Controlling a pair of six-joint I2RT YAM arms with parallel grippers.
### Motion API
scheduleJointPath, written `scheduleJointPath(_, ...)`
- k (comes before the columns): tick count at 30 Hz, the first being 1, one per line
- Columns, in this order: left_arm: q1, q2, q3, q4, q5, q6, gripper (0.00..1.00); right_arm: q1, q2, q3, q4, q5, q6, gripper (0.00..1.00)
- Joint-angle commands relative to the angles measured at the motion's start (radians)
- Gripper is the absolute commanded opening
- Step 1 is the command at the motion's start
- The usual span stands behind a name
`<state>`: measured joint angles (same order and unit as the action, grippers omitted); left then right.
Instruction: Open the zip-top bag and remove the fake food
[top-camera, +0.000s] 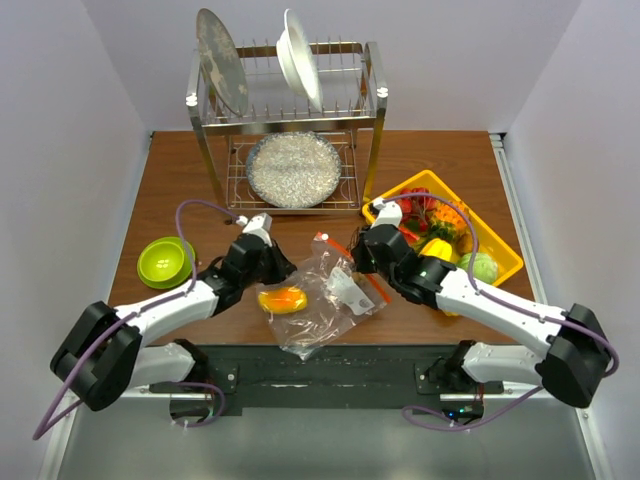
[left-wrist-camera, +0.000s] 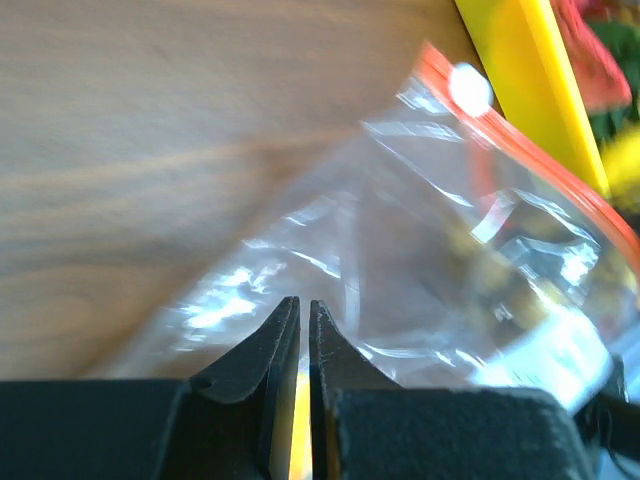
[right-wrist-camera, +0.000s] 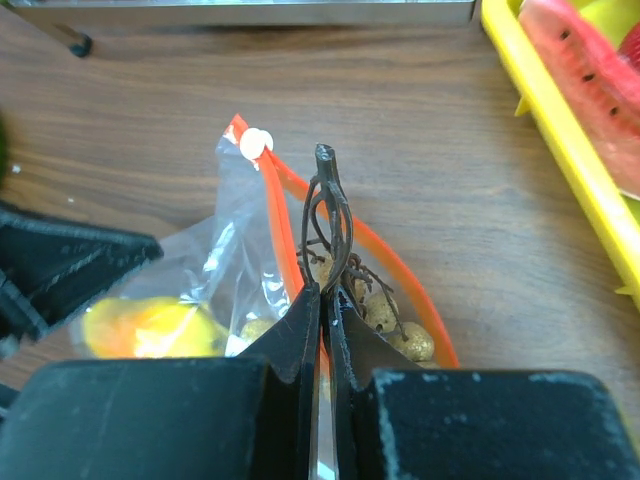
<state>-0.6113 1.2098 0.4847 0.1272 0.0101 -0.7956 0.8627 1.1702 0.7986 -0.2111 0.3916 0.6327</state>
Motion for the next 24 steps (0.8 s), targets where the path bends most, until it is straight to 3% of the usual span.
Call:
scheduleJointPath(1, -0.1, -0.018, 0.031, -0.006, 0.039, -0.05, 0.13, -0.005, 0.046, 0.011, 0.079, 0.001, 0.016, 0.0)
scheduleJointPath(7, -0.133, 0.03, 0.011, -0.015, -0.006, -0.09, 0.07, -0.037, 0.082, 0.036, 0.085, 0.007, 0.002, 0.0)
scheduleJointPath(13, -0.133, 0.051, -0.004, -0.035, -0.009, -0.064, 0.0, -0.128, 0.097, 0.016, 0.143, -0.08, -0.011, 0.0)
scheduleJointPath(24, -0.134, 0.06, -0.028, -0.075, -0.025, -0.005, 0.0, -0.194, 0.091, 0.021, 0.15, -0.108, -0.027, 0.0)
